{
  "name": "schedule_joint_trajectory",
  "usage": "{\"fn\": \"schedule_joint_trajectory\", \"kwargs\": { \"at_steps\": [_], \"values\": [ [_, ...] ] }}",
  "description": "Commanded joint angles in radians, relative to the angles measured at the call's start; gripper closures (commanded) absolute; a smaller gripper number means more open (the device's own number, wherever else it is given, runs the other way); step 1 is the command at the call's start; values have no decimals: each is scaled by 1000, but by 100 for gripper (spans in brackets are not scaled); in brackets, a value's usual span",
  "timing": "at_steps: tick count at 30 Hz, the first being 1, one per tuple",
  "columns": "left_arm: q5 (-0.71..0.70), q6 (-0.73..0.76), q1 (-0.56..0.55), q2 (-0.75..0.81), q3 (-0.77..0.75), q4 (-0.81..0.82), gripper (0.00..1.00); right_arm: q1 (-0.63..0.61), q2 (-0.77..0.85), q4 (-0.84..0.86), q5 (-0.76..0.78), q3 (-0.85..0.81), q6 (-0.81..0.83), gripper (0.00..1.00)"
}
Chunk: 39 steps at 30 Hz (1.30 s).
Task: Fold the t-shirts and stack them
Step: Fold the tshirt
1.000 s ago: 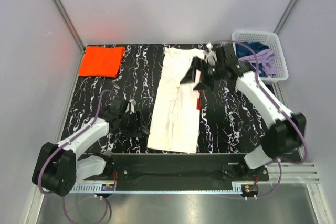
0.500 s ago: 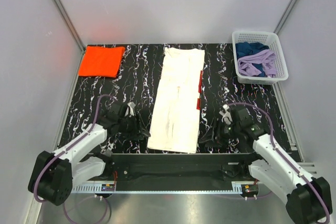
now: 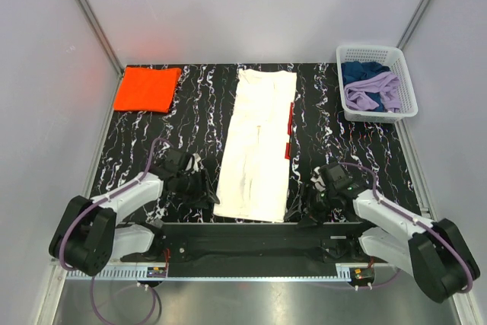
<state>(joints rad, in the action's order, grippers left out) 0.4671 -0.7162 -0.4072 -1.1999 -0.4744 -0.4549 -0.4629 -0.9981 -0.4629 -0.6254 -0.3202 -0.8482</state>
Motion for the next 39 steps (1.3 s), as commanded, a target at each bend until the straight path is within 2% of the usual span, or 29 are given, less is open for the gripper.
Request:
{"fn": "schedule_joint_trajectory", "kwargs": {
  "at_steps": [1, 4, 11, 16, 24, 29, 34, 39],
  "values": [
    [16, -11, -10, -21, 10, 35, 47, -49, -83, 134, 41, -14, -49, 36],
    [25, -17, -15, -39, 13, 51, 48, -51, -128, 185, 72, -8, -71, 37],
    [19, -17, -22, -46, 22, 54, 50, -49, -123, 283, 108, 6, -143, 42],
    [15, -28, -38, -43, 34, 47, 52, -51, -116, 211, 139, -33, -132, 43],
    [15, -74, -54, -43, 82, 71, 59, -66, -230, 329, 118, -2, -152, 50],
    [2, -81, -59, -47, 82, 70, 59, -109, -261, 326, 121, 1, -150, 49],
    [-1, -71, -61, -63, 69, 61, 60, -108, -177, 296, 150, 55, -164, 49],
    [-1, -65, -62, -72, 63, 62, 60, -108, -214, 354, 139, 73, -181, 49]
  ]
}}
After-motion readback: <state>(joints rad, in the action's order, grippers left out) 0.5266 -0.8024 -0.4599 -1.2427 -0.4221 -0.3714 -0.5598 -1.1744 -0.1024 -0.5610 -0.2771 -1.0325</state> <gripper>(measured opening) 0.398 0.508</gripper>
